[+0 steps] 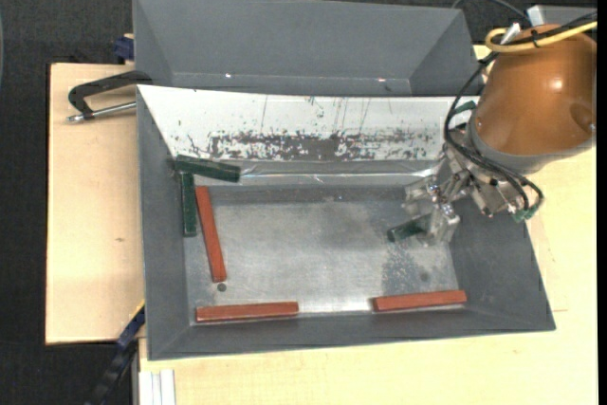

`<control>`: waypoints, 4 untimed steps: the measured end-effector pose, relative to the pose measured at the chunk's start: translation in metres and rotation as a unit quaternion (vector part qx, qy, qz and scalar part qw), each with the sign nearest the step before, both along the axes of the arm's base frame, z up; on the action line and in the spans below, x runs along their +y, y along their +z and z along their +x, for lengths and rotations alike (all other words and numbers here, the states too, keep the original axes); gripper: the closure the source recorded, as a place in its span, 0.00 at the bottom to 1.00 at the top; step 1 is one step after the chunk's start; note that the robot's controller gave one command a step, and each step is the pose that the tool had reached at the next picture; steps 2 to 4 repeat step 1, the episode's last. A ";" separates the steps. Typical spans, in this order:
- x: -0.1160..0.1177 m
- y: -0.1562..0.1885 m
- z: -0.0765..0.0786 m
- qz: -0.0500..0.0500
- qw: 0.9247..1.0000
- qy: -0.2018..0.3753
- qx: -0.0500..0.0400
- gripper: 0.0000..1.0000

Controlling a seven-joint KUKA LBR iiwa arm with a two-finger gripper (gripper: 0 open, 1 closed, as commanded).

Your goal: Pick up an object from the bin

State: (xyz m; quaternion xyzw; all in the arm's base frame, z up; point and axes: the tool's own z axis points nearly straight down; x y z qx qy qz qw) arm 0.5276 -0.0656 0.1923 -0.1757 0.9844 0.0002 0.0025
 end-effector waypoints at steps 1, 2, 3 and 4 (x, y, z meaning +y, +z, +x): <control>0.000 0.041 0.030 0.000 1.000 -0.002 0.001 1.00; 0.000 0.041 0.030 0.000 1.000 -0.002 0.001 1.00; 0.000 0.041 0.030 0.000 1.000 -0.002 0.001 1.00; 0.000 0.041 0.030 0.000 1.000 -0.002 0.001 1.00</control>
Offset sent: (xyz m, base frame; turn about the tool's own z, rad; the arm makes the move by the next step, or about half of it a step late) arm -0.0224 -0.0121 0.1053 -0.4694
